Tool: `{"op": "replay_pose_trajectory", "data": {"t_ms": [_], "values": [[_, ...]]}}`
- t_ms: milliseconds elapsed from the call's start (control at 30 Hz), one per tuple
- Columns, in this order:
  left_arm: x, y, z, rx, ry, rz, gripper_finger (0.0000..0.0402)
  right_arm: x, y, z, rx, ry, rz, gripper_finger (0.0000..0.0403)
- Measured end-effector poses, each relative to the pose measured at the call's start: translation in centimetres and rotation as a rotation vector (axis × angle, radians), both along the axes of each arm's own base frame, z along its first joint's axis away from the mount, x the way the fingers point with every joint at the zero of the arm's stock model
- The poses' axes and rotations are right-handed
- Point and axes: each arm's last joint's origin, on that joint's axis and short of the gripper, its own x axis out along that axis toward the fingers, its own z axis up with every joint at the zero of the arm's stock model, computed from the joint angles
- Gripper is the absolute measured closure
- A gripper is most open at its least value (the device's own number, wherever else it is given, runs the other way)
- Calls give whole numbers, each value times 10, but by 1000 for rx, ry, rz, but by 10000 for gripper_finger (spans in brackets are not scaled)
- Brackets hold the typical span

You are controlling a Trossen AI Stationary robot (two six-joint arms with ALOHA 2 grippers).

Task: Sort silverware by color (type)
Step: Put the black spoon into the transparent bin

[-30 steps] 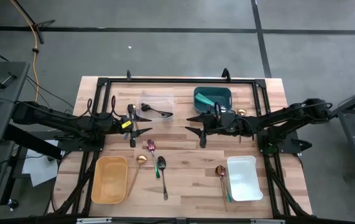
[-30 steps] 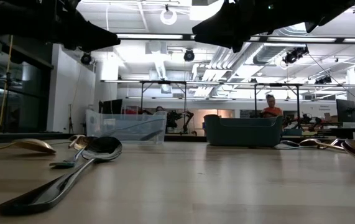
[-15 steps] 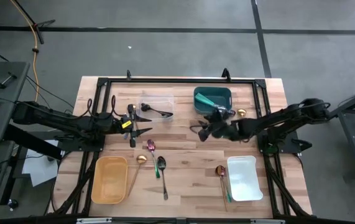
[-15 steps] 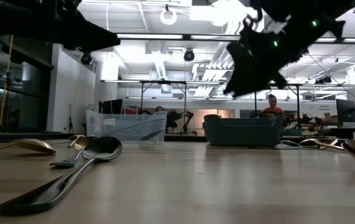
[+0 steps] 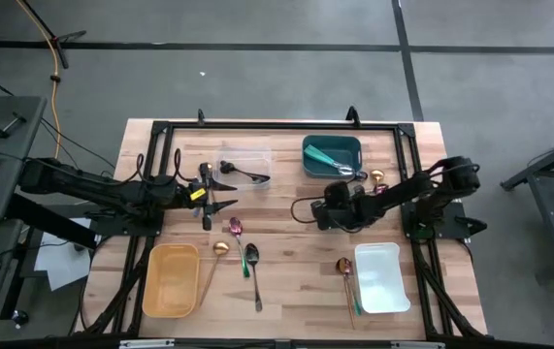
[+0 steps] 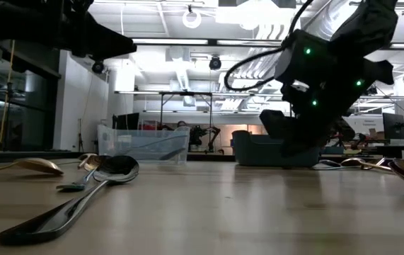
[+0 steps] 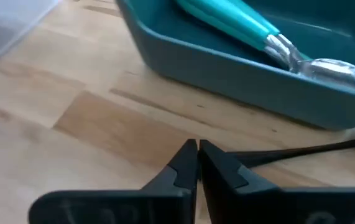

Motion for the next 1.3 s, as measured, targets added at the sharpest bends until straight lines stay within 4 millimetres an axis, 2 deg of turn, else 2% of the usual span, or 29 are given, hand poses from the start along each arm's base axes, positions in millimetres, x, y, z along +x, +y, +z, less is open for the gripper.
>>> {"op": "replay_pose_trajectory", "data": {"t_ms": [500,1033,1300], "values": [[0,0,-1,0,12,1,252,-7,-23,-4,29,63,-102,402],[0,0,-1,1,12,1,252,-10,-25,-6,87,106,-99,403],[0,0,-1,-3,12,1,252,-9,-17,-6,104,89,-80,403]]}}
